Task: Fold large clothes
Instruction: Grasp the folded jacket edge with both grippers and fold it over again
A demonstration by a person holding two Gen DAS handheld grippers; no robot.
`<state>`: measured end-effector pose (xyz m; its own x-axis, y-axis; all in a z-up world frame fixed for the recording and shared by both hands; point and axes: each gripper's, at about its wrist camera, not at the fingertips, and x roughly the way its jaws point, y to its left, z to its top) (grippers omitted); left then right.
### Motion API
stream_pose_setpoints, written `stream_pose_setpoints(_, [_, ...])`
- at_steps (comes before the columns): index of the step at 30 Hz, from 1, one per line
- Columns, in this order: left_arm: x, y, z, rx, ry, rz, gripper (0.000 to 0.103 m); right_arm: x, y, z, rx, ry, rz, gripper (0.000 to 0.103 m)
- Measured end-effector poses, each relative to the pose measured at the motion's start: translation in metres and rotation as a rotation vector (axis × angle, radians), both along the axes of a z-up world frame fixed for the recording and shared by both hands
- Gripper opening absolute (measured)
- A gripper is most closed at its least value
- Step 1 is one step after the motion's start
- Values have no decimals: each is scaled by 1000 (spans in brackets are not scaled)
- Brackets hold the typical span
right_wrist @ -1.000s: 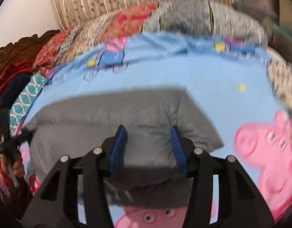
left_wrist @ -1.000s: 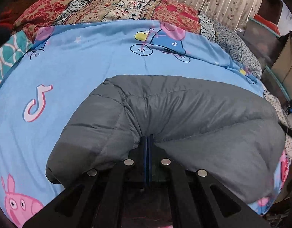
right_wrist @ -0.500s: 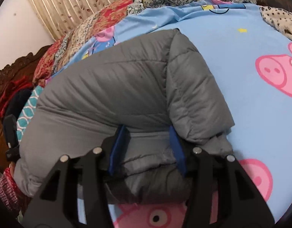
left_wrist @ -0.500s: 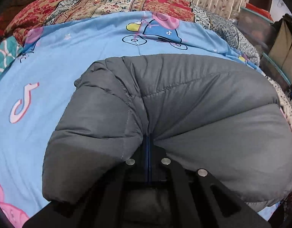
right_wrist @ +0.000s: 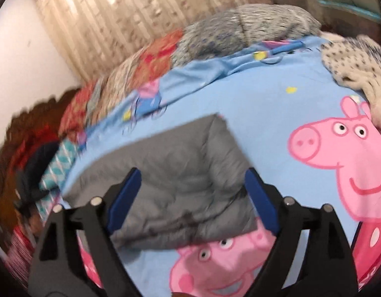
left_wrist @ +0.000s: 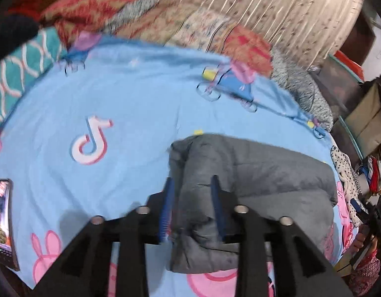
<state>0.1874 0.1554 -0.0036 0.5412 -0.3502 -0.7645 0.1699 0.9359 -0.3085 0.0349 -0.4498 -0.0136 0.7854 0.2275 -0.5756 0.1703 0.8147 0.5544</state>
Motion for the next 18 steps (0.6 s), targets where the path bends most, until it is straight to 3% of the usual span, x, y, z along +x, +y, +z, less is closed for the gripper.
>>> stream_pose_setpoints(6, [21, -4, -51, -141, 127, -50, 75, 39, -26, -70, 293, 157, 4, 87])
stream_pose_setpoints(10, [28, 3, -70, -241, 163, -52, 83, 57, -18, -100, 403, 187, 31, 87])
stream_pose_setpoints(13, [31, 12, -74, -261, 171, -49, 86, 64, 0, -98, 330, 189, 62, 93])
stream_pose_setpoints(18, [28, 25, -64, -281, 145, -79, 87, 73, 29, -94, 278, 196, 174, 93])
